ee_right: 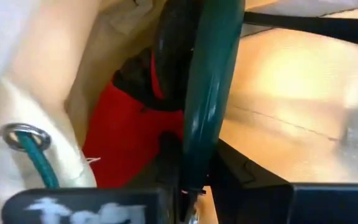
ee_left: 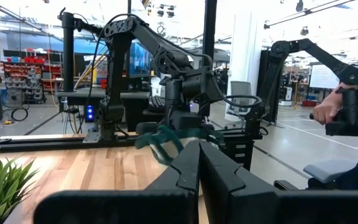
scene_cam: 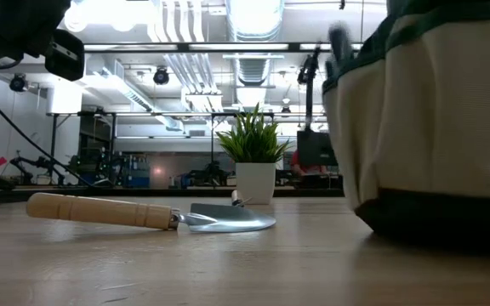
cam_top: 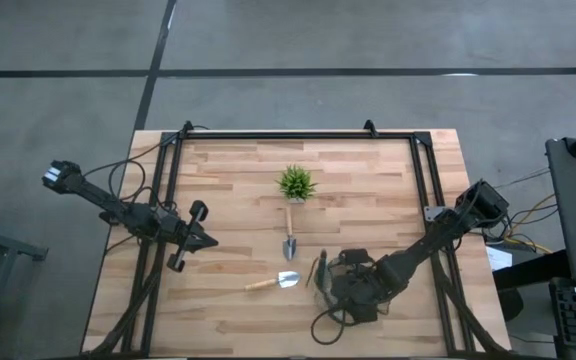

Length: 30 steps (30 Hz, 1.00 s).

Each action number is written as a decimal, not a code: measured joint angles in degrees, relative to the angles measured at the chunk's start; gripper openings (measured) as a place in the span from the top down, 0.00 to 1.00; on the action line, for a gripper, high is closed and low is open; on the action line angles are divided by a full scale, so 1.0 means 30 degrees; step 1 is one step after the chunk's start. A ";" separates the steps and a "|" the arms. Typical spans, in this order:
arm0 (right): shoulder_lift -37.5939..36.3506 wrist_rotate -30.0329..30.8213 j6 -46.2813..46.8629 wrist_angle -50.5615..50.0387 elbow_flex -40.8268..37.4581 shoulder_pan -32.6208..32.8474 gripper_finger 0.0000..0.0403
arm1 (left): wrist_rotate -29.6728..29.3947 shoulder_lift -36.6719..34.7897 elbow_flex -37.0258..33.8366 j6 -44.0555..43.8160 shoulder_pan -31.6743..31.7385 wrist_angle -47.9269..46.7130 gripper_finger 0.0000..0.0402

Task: Pick & Place Garden tools in Gardening bag
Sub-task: Put the green shear scissors into the green gardening bag

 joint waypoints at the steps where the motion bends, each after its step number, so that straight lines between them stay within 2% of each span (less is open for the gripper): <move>1: 0.0000 0.0120 0.0022 -0.0144 0.0130 -0.0038 0.89 | 0.0000 0.0000 0.0000 0.0000 -0.0006 0.0000 0.97; 11: 0.0007 0.1844 0.0402 -0.4431 0.2273 -0.0060 0.89 | 0.0000 0.0000 0.0000 0.0001 0.0001 0.0007 0.97; 30: -0.0109 0.5247 0.0147 -0.6924 0.5267 -0.0060 0.89 | 0.0000 0.0000 0.0000 0.0000 0.0001 0.0000 0.97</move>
